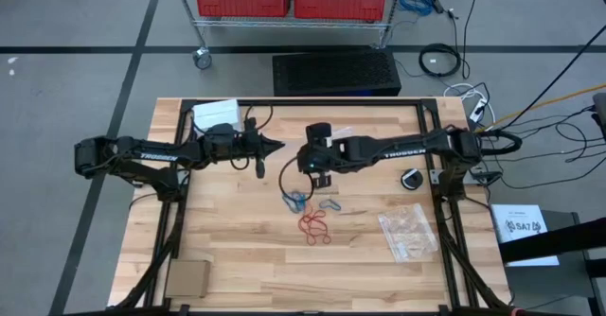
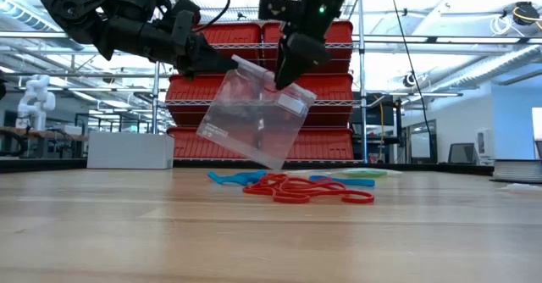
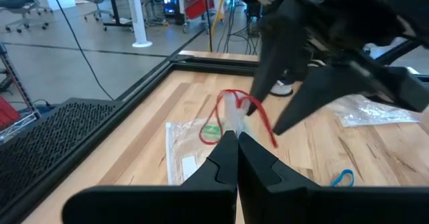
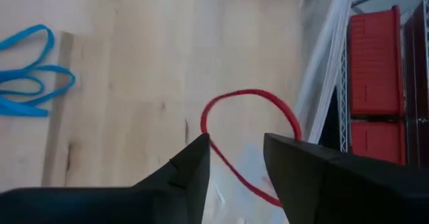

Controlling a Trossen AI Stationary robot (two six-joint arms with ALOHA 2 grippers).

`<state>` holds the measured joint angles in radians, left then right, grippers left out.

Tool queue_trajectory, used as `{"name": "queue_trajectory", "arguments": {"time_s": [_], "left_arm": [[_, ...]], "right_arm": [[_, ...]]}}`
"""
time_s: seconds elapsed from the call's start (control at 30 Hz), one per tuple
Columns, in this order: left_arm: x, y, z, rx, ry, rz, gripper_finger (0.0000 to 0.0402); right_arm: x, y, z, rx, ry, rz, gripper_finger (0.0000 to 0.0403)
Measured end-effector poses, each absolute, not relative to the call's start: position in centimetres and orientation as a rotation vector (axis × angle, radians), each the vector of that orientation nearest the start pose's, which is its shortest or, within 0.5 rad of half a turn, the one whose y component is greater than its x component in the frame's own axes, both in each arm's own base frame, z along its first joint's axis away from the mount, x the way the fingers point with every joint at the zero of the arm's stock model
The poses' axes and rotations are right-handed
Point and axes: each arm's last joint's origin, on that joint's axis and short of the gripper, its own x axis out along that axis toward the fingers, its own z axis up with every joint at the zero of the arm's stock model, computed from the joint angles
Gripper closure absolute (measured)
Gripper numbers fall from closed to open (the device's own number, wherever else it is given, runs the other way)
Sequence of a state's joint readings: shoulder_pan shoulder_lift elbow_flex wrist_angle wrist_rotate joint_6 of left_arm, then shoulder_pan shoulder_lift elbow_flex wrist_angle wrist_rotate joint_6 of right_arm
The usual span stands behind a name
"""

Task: Sort rubber bands
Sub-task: Put the red rubber band into the top left transparent zip lock bag

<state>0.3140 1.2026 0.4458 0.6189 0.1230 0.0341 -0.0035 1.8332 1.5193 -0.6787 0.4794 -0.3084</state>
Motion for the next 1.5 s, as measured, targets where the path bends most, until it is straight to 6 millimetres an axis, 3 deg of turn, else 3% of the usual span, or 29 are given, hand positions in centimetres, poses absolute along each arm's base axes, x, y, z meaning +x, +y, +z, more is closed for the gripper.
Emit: {"name": "queue_trajectory", "arguments": {"time_s": [0.2,0.5,0.67,0.93,1.1,1.23,1.5], "left_arm": [[22.9,7.1,21.2,0.004,0.140,0.188,0.0402],[22.9,7.1,21.2,0.003,0.141,0.188,0.0402],[22.9,7.1,21.2,0.003,0.141,0.188,0.0402],[22.9,7.1,21.1,0.011,0.145,0.188,0.0402],[22.9,7.1,21.1,0.011,0.145,0.188,0.0402],[22.9,7.1,21.1,0.011,0.146,0.188,0.0402],[22.9,7.1,21.1,0.011,0.146,0.188,0.0402]], "right_arm": [[39.0,-2.2,25.8,-0.500,1.066,-0.230,0.0308],[39.0,-1.6,25.8,-0.504,1.081,-0.198,0.0397],[39.4,-1.2,28.0,-0.515,1.037,-0.245,0.0391],[39.9,-0.9,34.2,-0.463,0.885,-0.293,0.0400],[39.7,-0.9,37.0,-0.429,0.825,-0.315,0.0399],[39.5,-0.9,37.9,-0.417,0.800,-0.349,0.0401],[39.2,-1.0,37.8,-0.444,0.841,-0.370,0.0402]]}}
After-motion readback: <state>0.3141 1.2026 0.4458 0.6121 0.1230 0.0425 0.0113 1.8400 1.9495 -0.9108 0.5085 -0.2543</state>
